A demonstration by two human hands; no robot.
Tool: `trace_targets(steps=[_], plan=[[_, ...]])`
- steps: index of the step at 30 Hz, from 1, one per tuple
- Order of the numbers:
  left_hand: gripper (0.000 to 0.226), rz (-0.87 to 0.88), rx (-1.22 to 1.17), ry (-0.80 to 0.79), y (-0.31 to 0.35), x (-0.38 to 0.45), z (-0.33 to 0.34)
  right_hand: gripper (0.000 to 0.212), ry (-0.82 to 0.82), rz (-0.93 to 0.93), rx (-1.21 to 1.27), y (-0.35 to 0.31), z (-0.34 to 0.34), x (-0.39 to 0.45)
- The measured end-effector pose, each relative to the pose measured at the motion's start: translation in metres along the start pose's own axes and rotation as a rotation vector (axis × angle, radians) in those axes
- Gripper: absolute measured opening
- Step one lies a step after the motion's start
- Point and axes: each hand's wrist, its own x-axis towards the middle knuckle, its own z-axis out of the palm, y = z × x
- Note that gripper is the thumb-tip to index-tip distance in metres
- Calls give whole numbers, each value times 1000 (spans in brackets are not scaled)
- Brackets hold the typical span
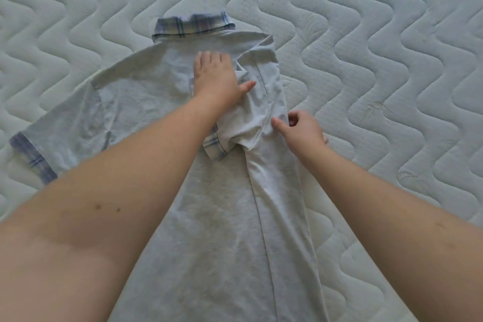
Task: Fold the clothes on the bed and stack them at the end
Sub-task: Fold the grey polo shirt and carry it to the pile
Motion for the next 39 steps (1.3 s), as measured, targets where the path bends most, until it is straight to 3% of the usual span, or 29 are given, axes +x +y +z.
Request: trace_targets(steps=[2,4,8,12,14,18,21,25,27,30,33,35,39], plan=[[57,-19,56,-96,0,19,-7,48,-26,11,35,2,0,4],[31,19,-51,-191,-6,31,-15,48,-55,9,82,5,-1,6],[22,95,-171,-198,-23,46,-32,34,-69,-17,73,10,-3,8],[28,118,-190,-124,-30,56,-37,26,-67,-21,59,9,-2,9],[45,100,-211,-143,-28,60,-35,25,-55,-29,41,11,-1,9],[99,66,-74,-433,-40,58,-39,32,-49,-37,30,13,1,10],[96,118,57,-575,-54,51,-40,32,-33,-26,4,11,3,10],[53,174,-76,-439,-52,44,-25,26,-29,-17,-27,9,4,12],[48,172,-104,-309,-45,39,-20,28,-24,-16,-10,11,3,13],[54,134,-74,12,-36,21,-18,29,-8,-18,-3,12,3,12],[40,172,-307,329,-26,-20,-18,30,10,-33,-18,10,3,9],[27,179,-478,346,-18,-57,-15,32,2,-45,-35,9,2,6],[32,-56,-532,76,-1,-128,19,46,-39,-58,-70,3,-5,-2]])
